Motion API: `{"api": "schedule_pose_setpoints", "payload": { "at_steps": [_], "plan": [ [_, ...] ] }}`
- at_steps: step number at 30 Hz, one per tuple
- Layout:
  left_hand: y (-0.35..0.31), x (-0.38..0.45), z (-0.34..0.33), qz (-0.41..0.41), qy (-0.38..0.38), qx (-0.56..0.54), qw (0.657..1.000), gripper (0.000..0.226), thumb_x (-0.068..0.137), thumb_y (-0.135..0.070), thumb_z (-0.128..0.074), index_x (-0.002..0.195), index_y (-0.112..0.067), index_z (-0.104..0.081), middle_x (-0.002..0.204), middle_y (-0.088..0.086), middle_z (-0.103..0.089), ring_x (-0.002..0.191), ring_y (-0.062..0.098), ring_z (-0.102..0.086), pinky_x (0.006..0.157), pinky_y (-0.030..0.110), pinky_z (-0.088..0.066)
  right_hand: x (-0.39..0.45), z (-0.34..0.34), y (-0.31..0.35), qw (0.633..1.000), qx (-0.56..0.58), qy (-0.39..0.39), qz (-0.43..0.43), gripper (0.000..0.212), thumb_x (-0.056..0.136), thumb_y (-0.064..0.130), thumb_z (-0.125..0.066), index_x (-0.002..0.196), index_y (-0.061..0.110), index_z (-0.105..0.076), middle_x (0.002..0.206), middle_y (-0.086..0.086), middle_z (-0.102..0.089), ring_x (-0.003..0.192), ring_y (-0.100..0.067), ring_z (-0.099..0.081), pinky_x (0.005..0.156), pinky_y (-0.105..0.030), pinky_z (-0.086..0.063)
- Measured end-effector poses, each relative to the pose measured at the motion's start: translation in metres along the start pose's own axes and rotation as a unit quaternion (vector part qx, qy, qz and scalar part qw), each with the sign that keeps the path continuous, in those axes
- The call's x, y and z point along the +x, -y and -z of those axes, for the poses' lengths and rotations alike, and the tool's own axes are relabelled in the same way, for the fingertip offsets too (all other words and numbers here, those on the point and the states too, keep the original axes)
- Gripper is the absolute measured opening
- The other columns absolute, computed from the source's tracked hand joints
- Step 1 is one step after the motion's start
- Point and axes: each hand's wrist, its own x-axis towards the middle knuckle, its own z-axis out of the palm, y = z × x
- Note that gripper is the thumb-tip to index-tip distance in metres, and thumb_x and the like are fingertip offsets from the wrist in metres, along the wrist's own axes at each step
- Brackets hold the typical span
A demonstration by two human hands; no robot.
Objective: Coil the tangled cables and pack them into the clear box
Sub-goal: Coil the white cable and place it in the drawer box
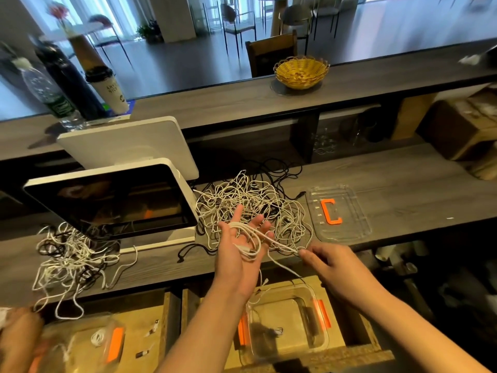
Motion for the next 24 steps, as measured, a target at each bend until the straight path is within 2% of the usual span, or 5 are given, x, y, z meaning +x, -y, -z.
{"api": "schedule_pose_setpoints", "payload": {
  "at_steps": [3,5,12,19,24],
  "plan": [
    [0.001,0.004,0.0,-0.007,-0.017,-0.03,0.999,0.051,0.105,-0.055,-0.025,0.134,-0.026,-0.057,0.075,0.005,-0.06,0.066,0.014,-0.058,0.076,0.034,-0.052,-0.001,-0.011,0.004,1.0,-0.022,0.017,0.005,0.024,0.099,0.041,-0.051,0.087,0.027,-0.067,0.076,0.003,-0.067,0.07,-0.006,-0.06,0.072,-0.037,-0.053],
    [0.0,0.008,0.002,-0.008,-0.03,-0.038,0.999,0.054,0.104,-0.056,-0.025,0.136,-0.025,-0.056,0.066,-0.001,-0.045,0.056,0.009,-0.042,0.063,0.026,-0.04,-0.002,-0.018,0.007,0.999,-0.03,0.027,0.012,0.026,0.1,0.042,-0.05,0.086,0.027,-0.065,0.074,0.005,-0.066,0.07,-0.004,-0.06,0.069,-0.03,-0.051],
    [0.0,0.018,0.011,-0.041,-0.058,-0.01,0.997,0.054,0.103,-0.058,-0.027,0.132,-0.024,-0.058,0.063,-0.005,-0.033,0.051,0.007,-0.028,0.046,0.022,-0.026,-0.006,-0.036,0.017,0.996,-0.027,0.075,0.045,0.027,0.101,0.042,-0.049,0.095,0.023,-0.068,0.075,0.005,-0.067,0.071,-0.007,-0.061,0.066,-0.028,-0.044],
    [0.007,0.022,0.02,-0.102,-0.028,0.259,0.96,0.047,0.098,-0.055,-0.039,0.128,-0.027,-0.064,0.062,-0.008,-0.031,0.054,0.008,-0.024,0.05,0.024,-0.02,-0.012,-0.056,0.031,0.983,-0.014,0.147,0.108,0.021,0.101,0.041,-0.047,0.095,0.026,-0.062,0.073,0.004,-0.064,0.064,-0.009,-0.056,0.06,-0.027,-0.041],
    [0.007,0.024,0.025,-0.053,0.039,0.363,0.929,0.05,0.093,-0.058,-0.043,0.121,-0.027,-0.071,0.062,-0.006,-0.029,0.055,0.01,-0.021,0.05,0.024,-0.016,-0.004,-0.043,0.039,0.981,0.053,0.129,0.133,0.016,0.098,0.032,-0.051,0.082,0.032,-0.053,0.07,0.006,-0.058,0.065,-0.01,-0.052,0.064,-0.034,-0.043]
  ]
}}
